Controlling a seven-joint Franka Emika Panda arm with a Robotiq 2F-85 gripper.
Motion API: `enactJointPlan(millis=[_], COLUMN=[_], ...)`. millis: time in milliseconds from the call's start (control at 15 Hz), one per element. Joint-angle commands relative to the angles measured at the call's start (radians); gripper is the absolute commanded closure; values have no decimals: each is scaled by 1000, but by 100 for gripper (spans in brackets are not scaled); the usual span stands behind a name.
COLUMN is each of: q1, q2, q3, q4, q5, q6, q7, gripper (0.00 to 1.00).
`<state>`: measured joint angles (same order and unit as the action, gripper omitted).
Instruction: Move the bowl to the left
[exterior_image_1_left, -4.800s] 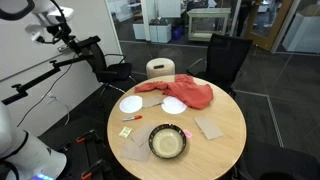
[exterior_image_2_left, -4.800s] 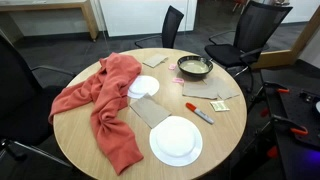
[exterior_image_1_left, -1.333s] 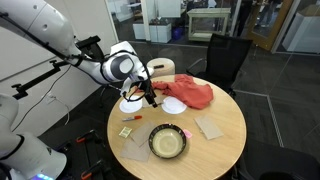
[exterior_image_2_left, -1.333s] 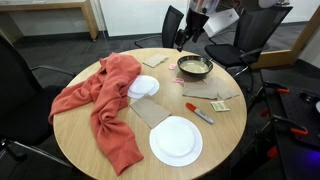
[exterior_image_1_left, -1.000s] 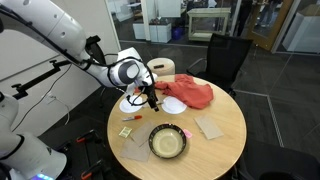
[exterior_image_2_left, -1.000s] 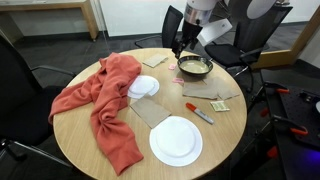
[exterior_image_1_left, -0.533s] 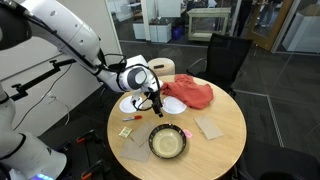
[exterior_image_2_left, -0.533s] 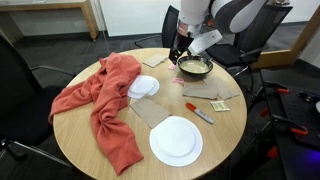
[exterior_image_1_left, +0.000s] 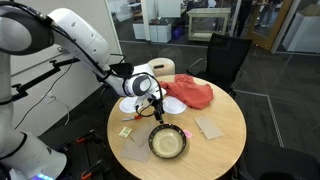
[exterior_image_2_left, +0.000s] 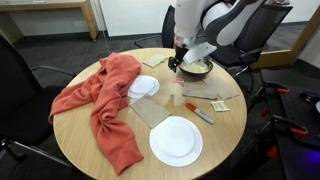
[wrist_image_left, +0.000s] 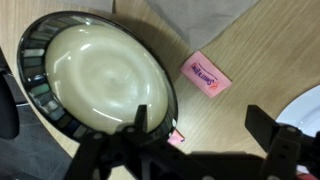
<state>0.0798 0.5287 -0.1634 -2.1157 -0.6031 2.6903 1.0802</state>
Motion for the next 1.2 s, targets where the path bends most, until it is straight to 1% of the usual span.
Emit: enactJointPlan(millis=[0,400,733,933,1000,1067,1133], q1=[37,52,46,50,51,52,53], q2=[58,135,181,197,200,204,206], q3=[-39,-76,-78,-86,-88,-91,-93], q4=[55,110,155,177,183,188,193], q5=[75,196,284,313,317,319,322], q6=[-26,-50,-98,-120,-125,-127,-129], q7=[-31,-84,-159,-177,-178,-182,-182], gripper=[0,0,0,0,25,26,35])
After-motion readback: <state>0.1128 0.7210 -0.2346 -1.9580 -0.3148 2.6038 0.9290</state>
